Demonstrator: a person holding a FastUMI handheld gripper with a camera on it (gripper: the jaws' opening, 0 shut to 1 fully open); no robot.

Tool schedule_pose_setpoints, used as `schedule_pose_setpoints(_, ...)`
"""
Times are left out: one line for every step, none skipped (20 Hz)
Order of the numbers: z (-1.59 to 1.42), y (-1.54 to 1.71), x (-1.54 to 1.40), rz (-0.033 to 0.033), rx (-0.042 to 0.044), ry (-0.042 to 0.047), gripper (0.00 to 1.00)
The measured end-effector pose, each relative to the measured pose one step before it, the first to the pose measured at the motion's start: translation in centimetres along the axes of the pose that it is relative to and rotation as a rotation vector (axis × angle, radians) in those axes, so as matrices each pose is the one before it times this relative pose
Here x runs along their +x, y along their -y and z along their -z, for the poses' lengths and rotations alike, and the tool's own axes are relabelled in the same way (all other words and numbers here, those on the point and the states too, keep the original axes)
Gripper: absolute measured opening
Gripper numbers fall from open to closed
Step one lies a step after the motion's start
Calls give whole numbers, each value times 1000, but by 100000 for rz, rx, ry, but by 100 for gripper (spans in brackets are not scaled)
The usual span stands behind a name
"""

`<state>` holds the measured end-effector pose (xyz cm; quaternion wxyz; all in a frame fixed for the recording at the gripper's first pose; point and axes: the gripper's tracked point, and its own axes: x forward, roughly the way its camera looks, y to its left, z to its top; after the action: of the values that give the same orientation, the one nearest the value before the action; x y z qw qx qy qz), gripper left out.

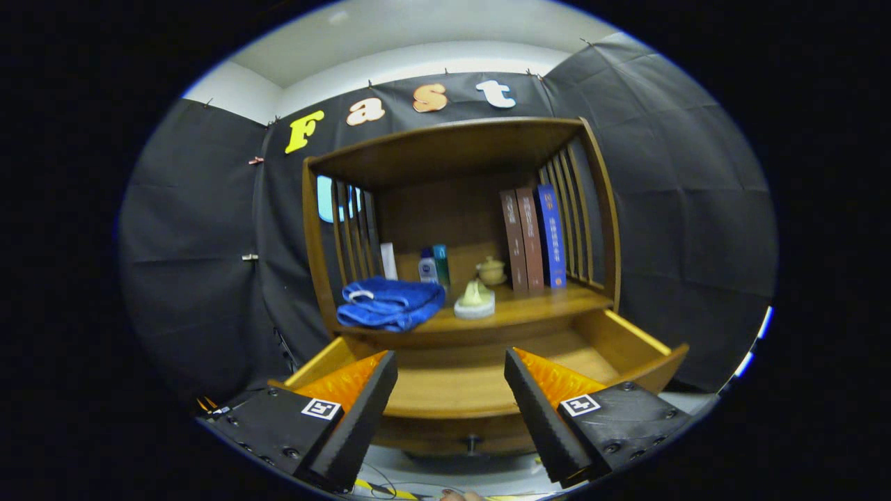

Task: Pull open the drawer, take out the items inside it, and place them on the countertop above the cabinet.

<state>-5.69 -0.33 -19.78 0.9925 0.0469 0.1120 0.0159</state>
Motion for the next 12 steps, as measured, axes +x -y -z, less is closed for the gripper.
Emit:
schedule_pose_setpoints(1686, 336, -239, 457, 812, -2195, 99)
schedule_pose_setpoints(1640, 359, -90, 656, 378, -2479, 99)
schedule_pose_setpoints(1369, 339, 28, 590, 117, -1911, 99)
schedule_pose_setpoints(1104, 37, 98, 277, 87, -1761, 99)
schedule_pose_setpoints(936, 146, 180, 331, -539, -1117, 99)
schedule_pose_setpoints(875, 225, 239, 420, -925, -1123, 99)
schedule_pose_setpoints(633, 94, 273, 113, -664, -1019, 99)
schedule_pose_setpoints(494, 37, 406, -67, -240, -956, 99)
schedule_pose_setpoints(357, 4, 525, -147, 60, -796, 99)
schedule_pose_setpoints(139, -87, 443, -214, 23, -578, 99)
schedule_pose_setpoints(0, -132, 528, -273, 240, -474, 99)
schedule_pose_setpoints(57, 129, 295, 857, 118, -1143, 99)
